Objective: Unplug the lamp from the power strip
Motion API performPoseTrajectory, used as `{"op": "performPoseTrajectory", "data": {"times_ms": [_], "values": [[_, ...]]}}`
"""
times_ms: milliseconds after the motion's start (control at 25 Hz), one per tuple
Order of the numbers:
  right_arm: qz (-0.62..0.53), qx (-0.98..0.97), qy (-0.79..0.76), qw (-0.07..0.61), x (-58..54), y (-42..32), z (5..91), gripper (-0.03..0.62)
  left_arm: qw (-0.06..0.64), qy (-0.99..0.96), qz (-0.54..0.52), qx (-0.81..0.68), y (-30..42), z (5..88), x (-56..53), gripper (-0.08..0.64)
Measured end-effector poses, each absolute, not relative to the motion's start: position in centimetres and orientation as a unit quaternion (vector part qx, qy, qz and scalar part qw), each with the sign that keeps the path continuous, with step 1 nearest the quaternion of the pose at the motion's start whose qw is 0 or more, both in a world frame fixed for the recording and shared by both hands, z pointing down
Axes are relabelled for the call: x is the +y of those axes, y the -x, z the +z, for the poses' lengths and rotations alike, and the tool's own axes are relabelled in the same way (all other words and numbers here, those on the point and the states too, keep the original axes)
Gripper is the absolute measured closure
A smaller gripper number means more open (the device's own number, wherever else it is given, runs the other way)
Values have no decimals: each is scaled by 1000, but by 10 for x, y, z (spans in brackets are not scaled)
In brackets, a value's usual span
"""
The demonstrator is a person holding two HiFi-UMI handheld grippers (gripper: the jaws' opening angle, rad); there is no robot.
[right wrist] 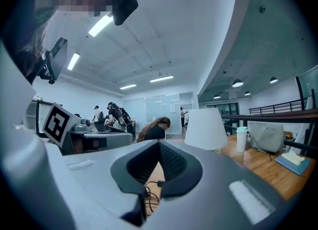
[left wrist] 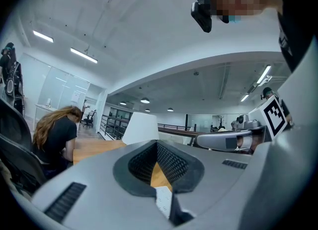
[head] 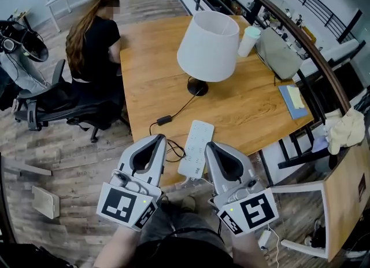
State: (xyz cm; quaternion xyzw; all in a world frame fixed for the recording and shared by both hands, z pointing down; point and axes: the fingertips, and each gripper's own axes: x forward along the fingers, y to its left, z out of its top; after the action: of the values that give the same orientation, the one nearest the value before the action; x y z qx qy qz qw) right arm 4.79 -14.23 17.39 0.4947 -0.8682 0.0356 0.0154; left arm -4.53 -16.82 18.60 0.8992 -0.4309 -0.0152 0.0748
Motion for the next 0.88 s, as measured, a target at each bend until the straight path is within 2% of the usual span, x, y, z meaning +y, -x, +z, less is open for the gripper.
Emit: {"op": "performPoseTrajectory", "data": {"times_ms": [600,880], "values": [[15,-877,-480,0,-141,-42,150,584,60,-894,-38,-443,66,162,-166,565],[36,-882,-469,-12,-143,-35,152,584,77,-894,-41,-440,75,164,-166,565]]}}
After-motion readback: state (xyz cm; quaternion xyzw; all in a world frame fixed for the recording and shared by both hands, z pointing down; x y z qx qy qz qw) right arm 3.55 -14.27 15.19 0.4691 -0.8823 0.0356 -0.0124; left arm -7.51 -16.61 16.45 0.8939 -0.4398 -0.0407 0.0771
